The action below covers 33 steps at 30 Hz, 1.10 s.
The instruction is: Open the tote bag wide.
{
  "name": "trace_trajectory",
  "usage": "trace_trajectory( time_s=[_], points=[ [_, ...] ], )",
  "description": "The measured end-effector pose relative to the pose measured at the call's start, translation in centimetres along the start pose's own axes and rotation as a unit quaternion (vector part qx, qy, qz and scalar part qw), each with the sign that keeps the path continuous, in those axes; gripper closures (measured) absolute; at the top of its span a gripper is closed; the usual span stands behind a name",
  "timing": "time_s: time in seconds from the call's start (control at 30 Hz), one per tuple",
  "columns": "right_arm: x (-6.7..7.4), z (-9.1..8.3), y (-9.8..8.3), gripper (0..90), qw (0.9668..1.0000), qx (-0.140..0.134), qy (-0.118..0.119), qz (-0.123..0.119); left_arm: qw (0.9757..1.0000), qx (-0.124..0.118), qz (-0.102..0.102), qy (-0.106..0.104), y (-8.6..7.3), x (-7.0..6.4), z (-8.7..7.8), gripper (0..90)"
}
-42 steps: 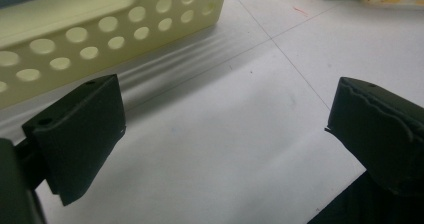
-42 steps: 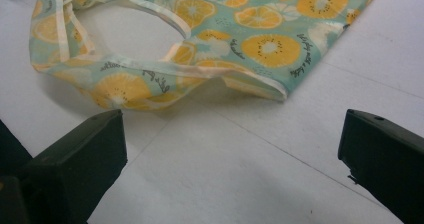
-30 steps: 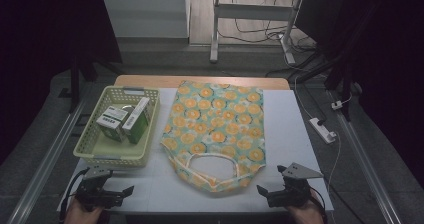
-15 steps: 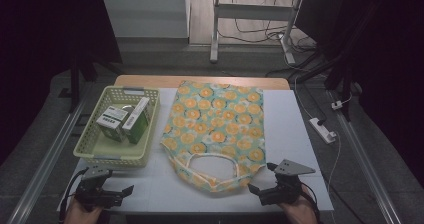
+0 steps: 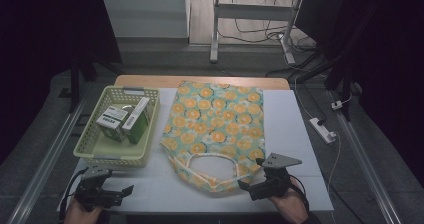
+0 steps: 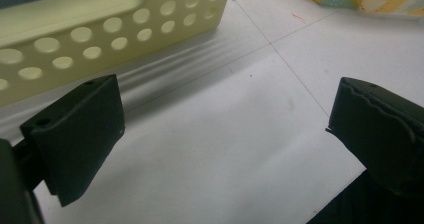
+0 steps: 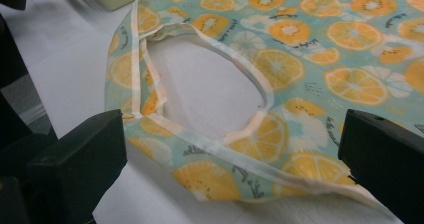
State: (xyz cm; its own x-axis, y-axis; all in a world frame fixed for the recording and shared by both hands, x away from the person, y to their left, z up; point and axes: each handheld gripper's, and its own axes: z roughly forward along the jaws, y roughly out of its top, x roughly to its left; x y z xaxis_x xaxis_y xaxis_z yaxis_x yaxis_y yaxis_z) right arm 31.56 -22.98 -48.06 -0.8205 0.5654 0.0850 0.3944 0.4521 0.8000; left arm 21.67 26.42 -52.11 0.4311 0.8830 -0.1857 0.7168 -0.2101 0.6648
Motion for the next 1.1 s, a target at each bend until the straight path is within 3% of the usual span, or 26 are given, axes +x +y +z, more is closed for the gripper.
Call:
trace_trajectory(
  time_s=[0.57, 1.1],
  points=[
    [1.6, 3.5, 2.8, 0.0, 0.9984, 0.034, 0.021, -0.039, 1.0, -0.003, -0.002, -0.005, -0.1, 0.1, -0.1, 1.6],
    [3.4, 7.1, 3.8, 0.0, 0.993, 0.081, 0.048, -0.071, 1.0, -0.002, 0.0, -0.006, 0.0, 0.1, -0.1, 1.4]
  ],
)
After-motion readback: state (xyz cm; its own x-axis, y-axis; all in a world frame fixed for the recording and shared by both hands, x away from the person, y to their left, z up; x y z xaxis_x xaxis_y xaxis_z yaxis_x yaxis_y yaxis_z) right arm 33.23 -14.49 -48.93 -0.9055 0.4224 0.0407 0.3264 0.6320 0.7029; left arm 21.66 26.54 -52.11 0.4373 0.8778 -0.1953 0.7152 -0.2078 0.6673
